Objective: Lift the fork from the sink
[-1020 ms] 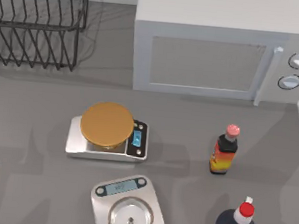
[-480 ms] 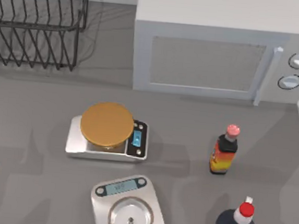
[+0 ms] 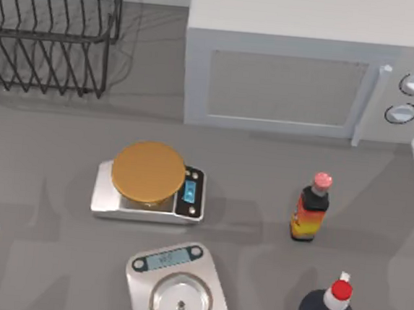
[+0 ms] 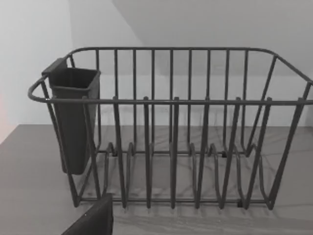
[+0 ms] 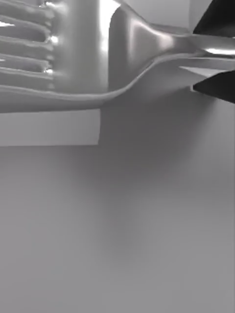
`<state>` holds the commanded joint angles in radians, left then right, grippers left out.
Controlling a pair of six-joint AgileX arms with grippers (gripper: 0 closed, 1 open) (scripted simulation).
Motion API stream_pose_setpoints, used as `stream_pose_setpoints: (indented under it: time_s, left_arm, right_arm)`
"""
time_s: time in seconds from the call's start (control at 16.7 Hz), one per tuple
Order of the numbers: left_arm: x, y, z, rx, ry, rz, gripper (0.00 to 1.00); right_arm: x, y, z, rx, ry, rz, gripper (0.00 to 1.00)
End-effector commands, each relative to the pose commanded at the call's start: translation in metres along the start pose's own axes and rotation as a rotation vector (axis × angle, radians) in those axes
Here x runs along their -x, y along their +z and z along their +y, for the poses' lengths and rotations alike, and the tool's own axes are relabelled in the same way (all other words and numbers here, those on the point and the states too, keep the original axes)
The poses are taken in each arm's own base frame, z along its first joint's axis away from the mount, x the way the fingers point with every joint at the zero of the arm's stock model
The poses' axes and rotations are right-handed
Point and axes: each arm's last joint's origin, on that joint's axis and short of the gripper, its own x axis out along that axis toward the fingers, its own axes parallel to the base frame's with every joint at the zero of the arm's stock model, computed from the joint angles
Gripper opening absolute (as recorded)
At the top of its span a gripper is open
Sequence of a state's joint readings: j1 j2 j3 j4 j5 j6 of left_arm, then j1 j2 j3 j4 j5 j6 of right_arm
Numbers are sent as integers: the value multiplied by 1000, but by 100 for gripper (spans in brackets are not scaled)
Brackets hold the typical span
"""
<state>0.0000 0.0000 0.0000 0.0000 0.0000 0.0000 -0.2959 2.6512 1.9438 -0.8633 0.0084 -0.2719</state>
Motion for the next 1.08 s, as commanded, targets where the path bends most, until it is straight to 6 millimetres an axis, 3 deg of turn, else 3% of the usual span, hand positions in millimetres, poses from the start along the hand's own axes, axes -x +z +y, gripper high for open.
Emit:
stream_pose_setpoints:
  time_s: [0.36, 0.42, 0.54, 0.66, 1.08]
  left_arm:
    - [0, 0, 0, 0, 0, 0, 100]
    - [0, 0, 0, 0, 0, 0, 100]
    - [0, 0, 0, 0, 0, 0, 100]
    - [0, 0, 0, 0, 0, 0, 100]
    - [0, 0, 0, 0, 0, 0, 100]
  right_arm:
    - [0, 0, 0, 0, 0, 0, 0]
    - [23, 5, 1, -7, 0, -45, 0]
    - [28, 6, 0, -7, -1, -47, 0]
    - [45, 10, -1, -7, -2, -51, 0]
    - [152, 8, 0, -8, 4, -30, 0]
